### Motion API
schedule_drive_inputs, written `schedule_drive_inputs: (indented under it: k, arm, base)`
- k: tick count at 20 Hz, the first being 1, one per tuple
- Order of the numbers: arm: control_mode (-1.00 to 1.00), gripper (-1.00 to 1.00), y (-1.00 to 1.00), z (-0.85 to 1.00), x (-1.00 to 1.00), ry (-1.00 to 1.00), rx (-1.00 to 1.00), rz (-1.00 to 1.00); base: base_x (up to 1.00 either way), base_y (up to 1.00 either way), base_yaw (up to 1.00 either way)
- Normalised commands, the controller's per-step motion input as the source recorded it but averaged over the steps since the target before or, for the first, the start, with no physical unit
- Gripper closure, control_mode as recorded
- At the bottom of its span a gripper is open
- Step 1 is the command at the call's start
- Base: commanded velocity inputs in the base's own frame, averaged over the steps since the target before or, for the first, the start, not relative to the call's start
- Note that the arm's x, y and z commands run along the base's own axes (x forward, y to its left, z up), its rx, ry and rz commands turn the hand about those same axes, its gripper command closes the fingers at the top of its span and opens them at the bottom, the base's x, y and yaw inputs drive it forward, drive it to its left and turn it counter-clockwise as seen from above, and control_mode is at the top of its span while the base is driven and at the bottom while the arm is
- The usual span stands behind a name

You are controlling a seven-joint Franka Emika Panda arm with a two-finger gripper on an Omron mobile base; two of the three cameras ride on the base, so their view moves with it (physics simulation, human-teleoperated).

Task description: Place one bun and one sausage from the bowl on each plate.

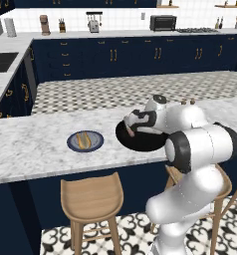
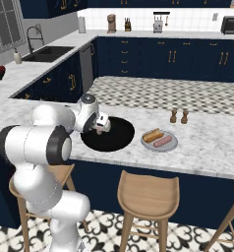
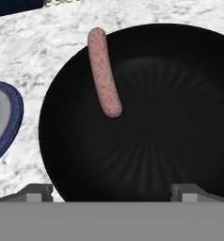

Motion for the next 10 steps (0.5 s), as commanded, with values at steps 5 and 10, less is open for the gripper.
schedule_drive_inputs:
  k: [5, 10]
  arm:
    - [-1.0, -1.0, -0.05, -0.5, 0.66, 0.01, 0.0, 0.07]
    - [-1.0, -1.0, 0.01, -0.47, 0.91, 0.09, 0.0, 0.06]
  base:
    - [0.0, 0.0, 0.0]
    - [0.0, 0.0, 0.0]
